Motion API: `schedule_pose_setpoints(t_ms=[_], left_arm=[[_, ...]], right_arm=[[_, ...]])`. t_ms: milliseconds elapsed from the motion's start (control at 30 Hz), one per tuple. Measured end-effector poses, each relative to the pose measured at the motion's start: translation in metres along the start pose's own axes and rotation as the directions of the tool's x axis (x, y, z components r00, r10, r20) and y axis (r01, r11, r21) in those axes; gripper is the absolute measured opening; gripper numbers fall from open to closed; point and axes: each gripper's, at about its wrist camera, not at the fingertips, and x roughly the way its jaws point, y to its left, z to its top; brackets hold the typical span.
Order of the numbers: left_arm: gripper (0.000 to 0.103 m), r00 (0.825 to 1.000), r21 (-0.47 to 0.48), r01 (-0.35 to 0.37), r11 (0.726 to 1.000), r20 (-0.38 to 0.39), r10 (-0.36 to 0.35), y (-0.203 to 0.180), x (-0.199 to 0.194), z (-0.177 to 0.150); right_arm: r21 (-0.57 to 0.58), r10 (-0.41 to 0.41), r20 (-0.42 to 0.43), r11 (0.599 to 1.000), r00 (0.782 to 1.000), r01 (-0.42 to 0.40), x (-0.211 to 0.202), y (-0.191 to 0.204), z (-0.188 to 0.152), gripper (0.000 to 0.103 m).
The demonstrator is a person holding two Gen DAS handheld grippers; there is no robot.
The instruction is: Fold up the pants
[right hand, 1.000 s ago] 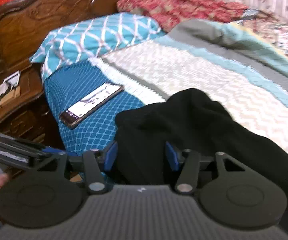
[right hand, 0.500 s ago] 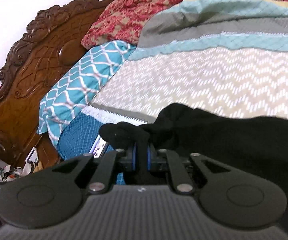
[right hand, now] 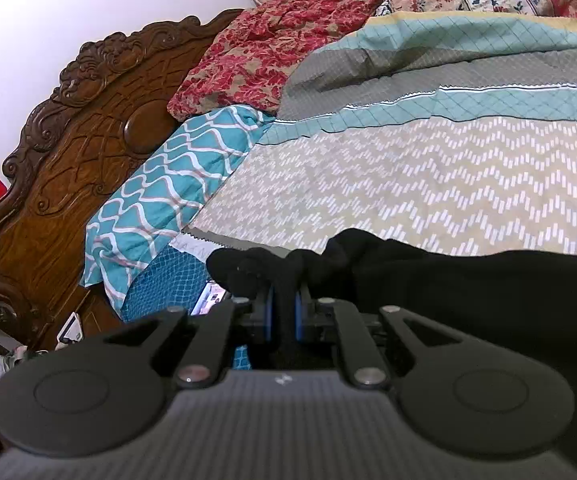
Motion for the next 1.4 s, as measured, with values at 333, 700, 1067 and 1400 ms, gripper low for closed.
schedule_pose_setpoints(t_ms=[333, 700, 1067, 1400], left_arm=[[0.011, 0.996, 0.300, -0.050, 0.953, 0.083, 0.026, -0.047, -0.025, 0.021], [0.015, 0.994, 0.167, -0.107, 0.980, 0.054, 0.100, 0.008, -0.032, 0.022], [0.031, 0.988, 0.171, -0.055, 0.984, 0.153, 0.028, -0.005, -0.079, 0.026], [0.059, 0.959, 0.477, -0.277, 0.834, 0.078, 0.273, -0.081, 0.039, 0.109]], right_arm=[[-0.008, 0.006, -0.003, 1.000, 1.000, -0.006, -0.001, 0.005, -0.005, 0.013], [-0.184, 0.078, -0.170, 0.977, 0.982, -0.109, 0.018, 0.035, -0.041, 0.013], [-0.337, -0.070, -0.251, 0.941, 0.965, -0.019, 0.053, 0.039, -0.085, 0.019], [-0.289, -0.083, -0.234, 0.957, 0.969, 0.012, 0.049, 0.036, -0.100, 0.019]])
